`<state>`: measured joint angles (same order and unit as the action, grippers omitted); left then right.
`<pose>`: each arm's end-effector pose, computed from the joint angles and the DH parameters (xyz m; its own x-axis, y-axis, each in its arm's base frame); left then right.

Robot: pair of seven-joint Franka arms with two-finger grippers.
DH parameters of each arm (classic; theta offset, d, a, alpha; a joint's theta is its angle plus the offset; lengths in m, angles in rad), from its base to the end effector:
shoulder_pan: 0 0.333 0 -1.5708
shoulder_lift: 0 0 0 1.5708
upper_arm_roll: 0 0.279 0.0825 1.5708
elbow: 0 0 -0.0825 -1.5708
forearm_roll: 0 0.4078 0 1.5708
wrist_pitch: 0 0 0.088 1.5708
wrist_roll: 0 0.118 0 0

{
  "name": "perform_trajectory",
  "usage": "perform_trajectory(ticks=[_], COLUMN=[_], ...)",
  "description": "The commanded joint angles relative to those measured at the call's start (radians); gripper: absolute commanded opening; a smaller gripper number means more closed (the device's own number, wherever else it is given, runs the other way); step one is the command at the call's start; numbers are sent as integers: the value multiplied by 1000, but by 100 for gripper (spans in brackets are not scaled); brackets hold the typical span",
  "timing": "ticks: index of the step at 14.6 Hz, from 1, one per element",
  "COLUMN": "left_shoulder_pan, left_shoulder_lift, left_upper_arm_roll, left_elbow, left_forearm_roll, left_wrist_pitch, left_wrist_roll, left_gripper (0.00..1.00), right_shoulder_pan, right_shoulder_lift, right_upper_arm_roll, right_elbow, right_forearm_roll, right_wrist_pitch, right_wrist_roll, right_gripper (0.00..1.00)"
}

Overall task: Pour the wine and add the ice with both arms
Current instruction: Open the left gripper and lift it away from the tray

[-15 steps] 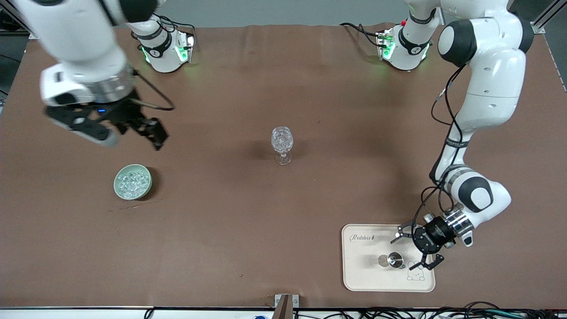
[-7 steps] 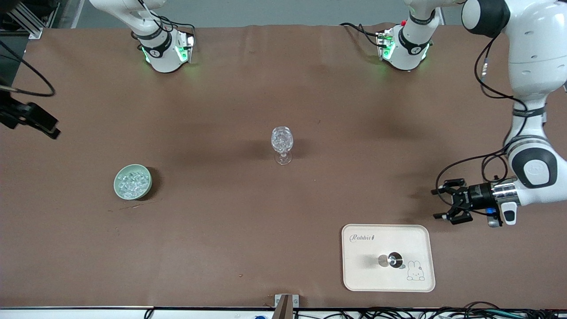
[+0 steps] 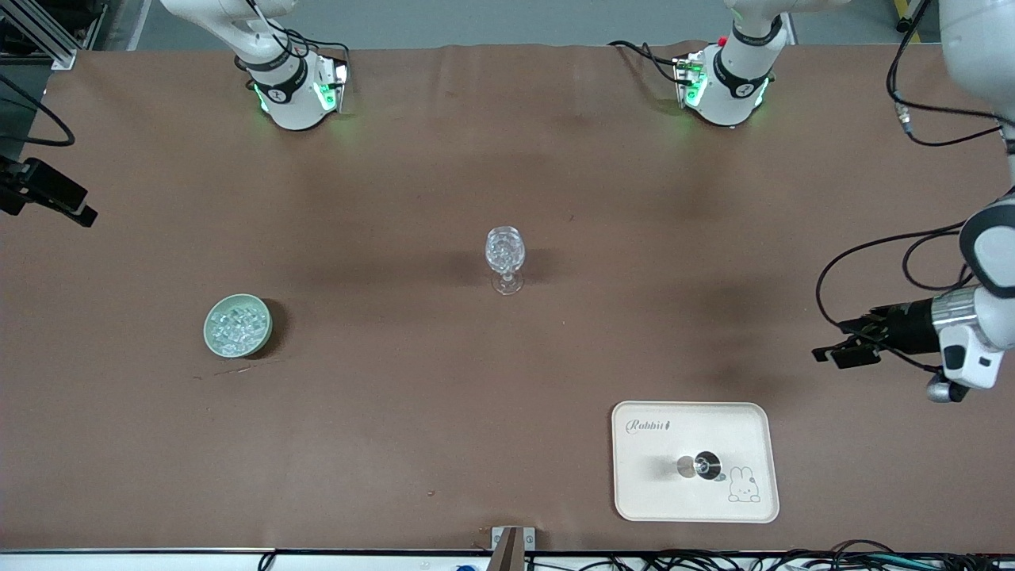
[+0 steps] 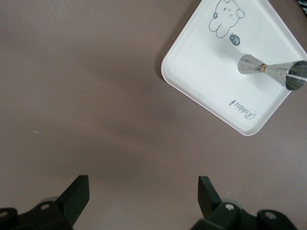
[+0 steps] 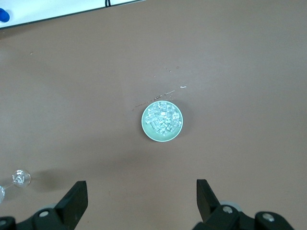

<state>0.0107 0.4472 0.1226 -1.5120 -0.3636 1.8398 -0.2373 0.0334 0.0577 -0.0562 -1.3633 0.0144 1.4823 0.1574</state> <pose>0.6782 0.0494 0.3489 0.8818 0.4320 -0.1893 0.4682 -0.8498 0.2419 0.5843 -0.0105 0.6369 0.9823 -0.1776 0.0589 -0.1767 -0.9840 -0.0205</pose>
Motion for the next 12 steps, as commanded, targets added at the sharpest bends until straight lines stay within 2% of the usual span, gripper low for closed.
perform_trajectory(ticks=[1,2,5,9,12], left_shoulder_pan=[5,9,9,8,11], left_shoulder_lift=[-42,-38,-73,-208,-304], left_upper_arm_roll=[-93,-133,-139,-176,-182], left_elbow=[56,99,142,118,47], left_forearm_roll=[219,216,229,340,344], left_wrist_pitch=[-4,-11,-22,-120,-128], left_wrist_roll=[6,-32,-86,1,131], left_gripper=[100,100,100,100,100], right_shoulder_pan=[5,5,0,6,6], right_shoulder_lift=[-22,-22,-22,-22,-22], right_upper_arm_roll=[-22,-24,-22,-24,-24], right_elbow=[-30,-30,-31,-31,-31], right_forearm_roll=[16,12,10,10,12], right_wrist_pitch=[4,3,1,1,1], right_wrist_roll=[-48,-47,-49,-47,-45], right_gripper=[100,100,100,100,100])
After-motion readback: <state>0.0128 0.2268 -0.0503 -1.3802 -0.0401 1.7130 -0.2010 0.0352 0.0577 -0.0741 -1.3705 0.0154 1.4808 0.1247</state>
